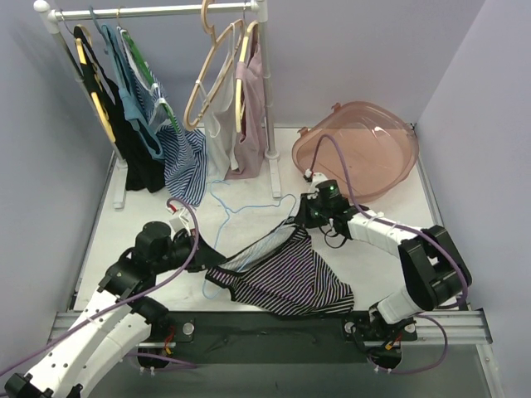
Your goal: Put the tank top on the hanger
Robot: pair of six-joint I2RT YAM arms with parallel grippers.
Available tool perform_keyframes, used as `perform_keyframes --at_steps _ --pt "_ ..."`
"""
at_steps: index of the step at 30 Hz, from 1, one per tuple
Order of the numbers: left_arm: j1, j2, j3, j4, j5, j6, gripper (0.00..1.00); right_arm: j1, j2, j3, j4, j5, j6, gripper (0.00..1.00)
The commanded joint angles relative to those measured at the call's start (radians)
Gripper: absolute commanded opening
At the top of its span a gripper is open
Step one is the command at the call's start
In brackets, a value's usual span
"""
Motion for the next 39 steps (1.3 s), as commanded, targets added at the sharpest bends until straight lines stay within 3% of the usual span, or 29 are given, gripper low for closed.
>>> perform_keyframes --at_steps 1,7,21,29,35,39 --pt "0.006 -0.036 0.001 0.073 0.062 0.016 0.0 -0.118 -0.075 0.068 -0.014 0.039 0.008 0.0" --pt "0.006 -0.013 0.032 0.102 0.125 0.045 0.0 -0.222 -0.124 0.078 -0.022 0.021 0.031 0.0" --pt "0.006 0.179 0.213 -0.083 0.116 0.269 0.0 -0.301 -0.232 0.127 -0.043 -0.022 0.046 0.0" --pt "0.005 0.295 0.358 -0.223 0.127 0.424 0.0 -0.295 -0.302 0.144 -0.054 -0.096 0.055 0.0" --pt "0.002 0.332 0.458 -0.287 -0.013 0.45 0.0 -0.266 -0.411 0.184 -0.109 -0.223 0.037 0.0" --pt "0.0 0.314 0.515 -0.283 -0.083 0.439 0.0 -0.174 -0.488 0.224 -0.216 -0.282 -0.058 0.0"
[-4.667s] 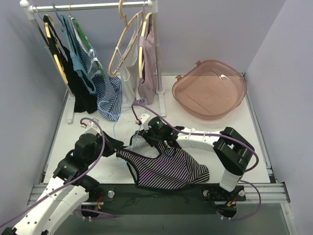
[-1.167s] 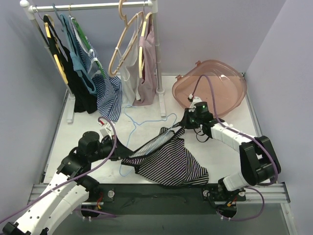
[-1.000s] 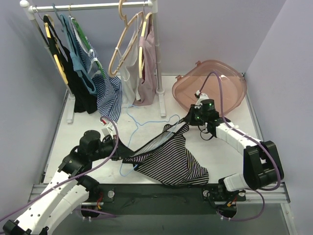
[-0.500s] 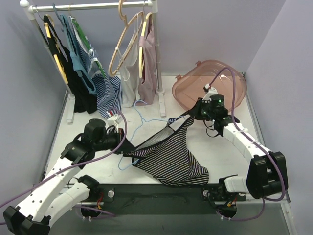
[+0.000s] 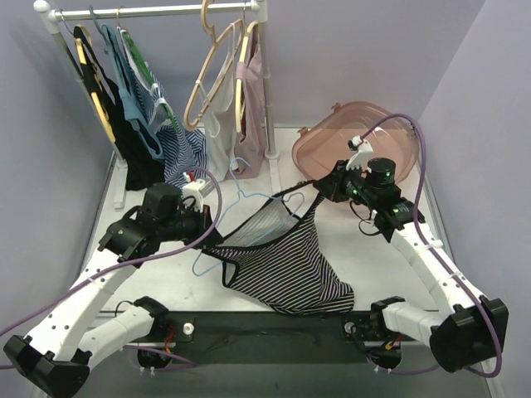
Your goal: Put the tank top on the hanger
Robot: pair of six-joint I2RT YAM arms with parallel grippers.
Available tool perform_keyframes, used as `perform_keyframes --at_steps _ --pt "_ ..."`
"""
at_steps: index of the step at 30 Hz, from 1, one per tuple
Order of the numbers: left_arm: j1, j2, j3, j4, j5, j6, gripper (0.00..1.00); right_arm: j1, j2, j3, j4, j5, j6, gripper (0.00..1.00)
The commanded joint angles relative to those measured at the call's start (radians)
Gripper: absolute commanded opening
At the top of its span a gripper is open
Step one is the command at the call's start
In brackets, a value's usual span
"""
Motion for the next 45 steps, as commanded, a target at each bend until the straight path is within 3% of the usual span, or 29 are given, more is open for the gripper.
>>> perform_keyframes --at_steps 1,4,8,11,14,17,21,28,38,45 --pt "0.0 -0.047 0.112 -0.005 -0.111 0.017 0.0 0.122 -0.11 0.091 -0.095 -0.13 -0.118 0.0" --pt "0.002 -0.086 0.175 -0.011 -0.125 0.015 0.0 0.179 -0.155 0.129 -0.205 -0.161 -0.204 0.0" --pt "0.002 -0.122 0.274 -0.062 -0.125 0.032 0.0 0.174 -0.192 0.173 -0.311 -0.165 -0.279 0.16" --pt "0.002 -0.128 0.362 -0.152 -0.14 0.066 0.0 0.118 -0.215 0.209 -0.345 -0.187 -0.287 0.47" --pt "0.002 -0.116 0.438 -0.232 -0.131 0.098 0.0 0.026 -0.242 0.241 -0.336 -0.272 -0.291 0.66" --pt "0.002 -0.094 0.489 -0.277 -0.065 0.135 0.0 -0.033 -0.273 0.273 -0.345 -0.397 -0.366 0.77" --pt "0.002 -0.039 0.63 -0.353 -0.013 0.205 0.0 -0.076 -0.285 0.324 -0.382 -0.497 -0.402 0.79" --pt "0.002 0.068 0.848 -0.556 -0.225 0.253 0.0 -0.114 -0.35 0.261 -0.411 -0.487 -0.373 0.79" --pt "0.002 -0.024 0.784 -0.628 -0.605 0.205 0.0 -0.223 -0.479 0.051 -0.282 -0.481 -0.229 0.79" --pt "0.002 -0.036 0.744 -0.63 -0.731 0.144 0.0 -0.269 -0.551 -0.046 -0.259 -0.475 -0.187 0.79"
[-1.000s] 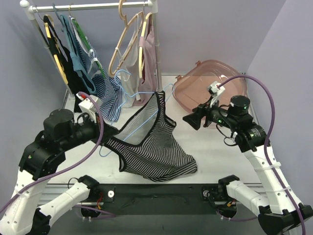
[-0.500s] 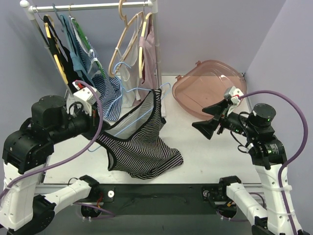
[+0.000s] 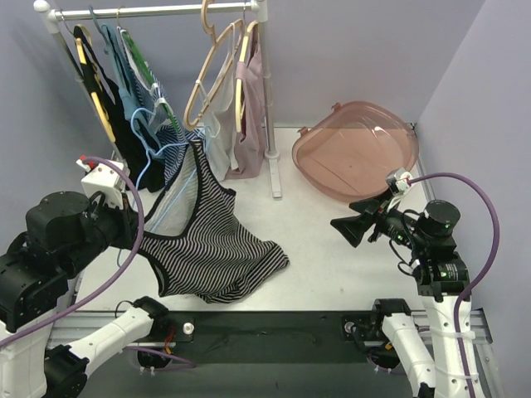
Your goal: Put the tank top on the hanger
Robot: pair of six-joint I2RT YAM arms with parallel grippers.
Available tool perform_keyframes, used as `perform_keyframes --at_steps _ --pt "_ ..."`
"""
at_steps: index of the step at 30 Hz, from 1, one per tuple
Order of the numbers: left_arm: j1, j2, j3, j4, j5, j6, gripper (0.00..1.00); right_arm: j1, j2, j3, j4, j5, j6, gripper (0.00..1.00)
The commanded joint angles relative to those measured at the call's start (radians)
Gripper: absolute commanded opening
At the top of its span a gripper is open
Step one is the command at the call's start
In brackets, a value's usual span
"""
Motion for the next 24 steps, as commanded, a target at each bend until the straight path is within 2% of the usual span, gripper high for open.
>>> perform_keyframes --at_steps 1,12,24 --pt "0.003 0.012 -0.022 -0.044 -0.126 -0.047 0.0 -0.021 -0.043 -0.035 0.075 -0.017 0.051 0.79" --pt "0.003 0.027 -0.106 0.038 -0.158 -0.059 0.0 -0.069 -0.079 -0.101 0.095 -0.01 0.088 0.79" --pt "0.01 0.183 -0.041 0.188 -0.229 -0.018 0.0 -0.104 -0.128 -0.14 0.084 -0.007 0.12 0.8"
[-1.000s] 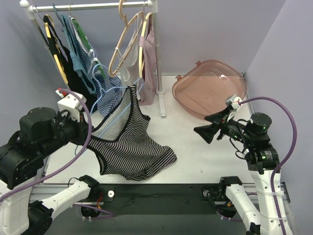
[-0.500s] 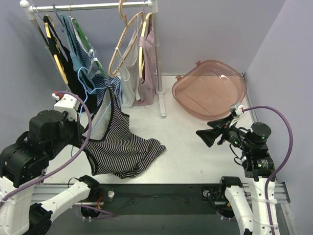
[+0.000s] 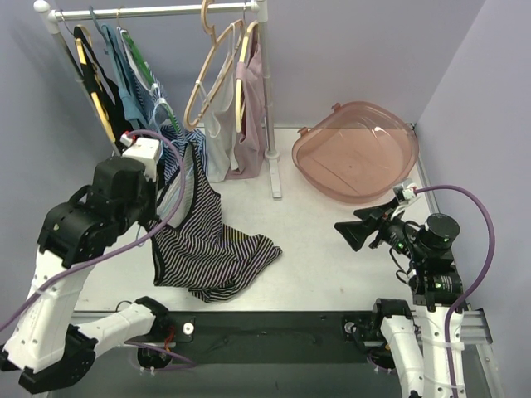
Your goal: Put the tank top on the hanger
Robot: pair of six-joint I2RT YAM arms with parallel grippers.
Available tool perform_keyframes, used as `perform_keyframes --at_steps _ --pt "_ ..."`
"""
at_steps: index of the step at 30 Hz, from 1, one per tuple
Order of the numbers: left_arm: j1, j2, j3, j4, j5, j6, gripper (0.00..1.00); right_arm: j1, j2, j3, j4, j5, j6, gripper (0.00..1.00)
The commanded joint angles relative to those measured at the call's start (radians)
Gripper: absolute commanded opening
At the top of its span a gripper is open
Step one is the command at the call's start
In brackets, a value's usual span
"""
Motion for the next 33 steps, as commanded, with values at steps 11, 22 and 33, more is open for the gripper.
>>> perform_keyframes --at_steps 11,22,33 --pt "0.077 0.168 0.153 0.213 -0.043 0.057 0.0 -0.032 -0.052 -0.044 0.039 -0.009 0.043 0.8" --pt "0.094 0.242 0.233 0.253 0.029 0.034 0.0 -0.048 -0.072 -0.067 0.043 -0.004 0.057 0.8" --pt "0.12 0.36 0.383 0.286 0.04 0.026 0.0 -0.062 -0.088 -0.08 0.052 -0.001 0.075 0.81"
